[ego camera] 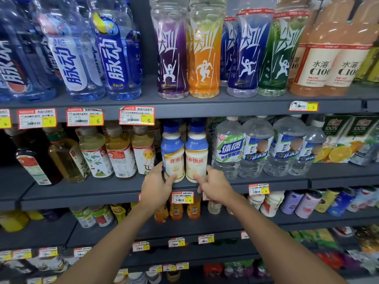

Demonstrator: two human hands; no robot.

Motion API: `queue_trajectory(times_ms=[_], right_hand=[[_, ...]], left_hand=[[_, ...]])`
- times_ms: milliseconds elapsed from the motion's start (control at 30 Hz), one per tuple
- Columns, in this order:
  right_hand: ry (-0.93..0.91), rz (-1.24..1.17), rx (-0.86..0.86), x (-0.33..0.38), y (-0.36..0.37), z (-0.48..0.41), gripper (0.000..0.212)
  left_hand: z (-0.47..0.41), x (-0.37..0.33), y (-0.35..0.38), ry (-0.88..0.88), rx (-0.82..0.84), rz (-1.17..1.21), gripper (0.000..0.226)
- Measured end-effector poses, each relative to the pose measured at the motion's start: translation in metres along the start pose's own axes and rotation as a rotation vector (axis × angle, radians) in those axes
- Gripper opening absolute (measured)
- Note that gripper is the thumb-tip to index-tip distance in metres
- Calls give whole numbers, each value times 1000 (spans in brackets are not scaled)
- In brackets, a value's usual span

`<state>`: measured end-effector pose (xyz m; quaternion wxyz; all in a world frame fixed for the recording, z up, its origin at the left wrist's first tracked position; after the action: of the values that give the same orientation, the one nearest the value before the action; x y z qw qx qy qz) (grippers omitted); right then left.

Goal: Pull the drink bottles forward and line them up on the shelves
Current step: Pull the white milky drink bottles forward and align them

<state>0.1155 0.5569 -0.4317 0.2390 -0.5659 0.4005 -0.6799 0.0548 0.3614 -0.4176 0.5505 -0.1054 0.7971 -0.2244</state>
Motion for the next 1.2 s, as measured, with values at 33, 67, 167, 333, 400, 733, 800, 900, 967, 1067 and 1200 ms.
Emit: queue_trajectory(times_ms=[33, 67, 167, 333, 400, 733, 800, 900, 967, 1067, 1200], right_hand=[[-11, -22, 36, -1, 0, 0, 29], [-21, -32, 56, -2, 1, 0, 25], [-44, -2, 86, 0, 2, -1, 18], [-25, 68, 82, -2, 0, -2, 12], [-25, 108, 59, -4, -2, -2, 13], [-38, 211, -198, -2, -12, -2, 62], [-49, 227, -185, -2, -11, -5, 60], [-62, 270, -134, -1, -8, -8, 60], [-60, 298, -110, 0, -8, -8, 60], [-63, 304, -98, 1, -8, -7, 61], [-72, 298, -110, 4, -10, -5, 61]], left_hand=[[-2, 0, 0, -5, 14, 9, 53], [-3, 0, 0, -8, 24, 16, 54], [-4, -1, 2, -2, 39, 38, 55], [-2, 0, 2, 15, 43, 46, 57], [-1, -4, 0, 36, 38, 56, 57], [-5, -4, 2, 61, 61, 113, 57], [-6, -3, 4, 51, 76, 121, 62], [-10, 0, 6, 23, 80, 117, 74], [-11, 0, 7, 20, 73, 108, 79], [-12, -1, 10, 33, 69, 97, 77], [-16, 0, 11, 33, 91, 81, 74]])
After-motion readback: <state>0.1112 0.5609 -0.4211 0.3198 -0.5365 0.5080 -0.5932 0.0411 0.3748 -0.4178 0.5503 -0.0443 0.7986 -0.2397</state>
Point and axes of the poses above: each hand's wrist, its own z-axis away from the middle knuckle, its own y-axis out of the palm, x = y × z, the point moved 8 cm from there along -z, towards the middle knuckle, and after that the axes turned 13 degrees about z, right-handed, at the moved point
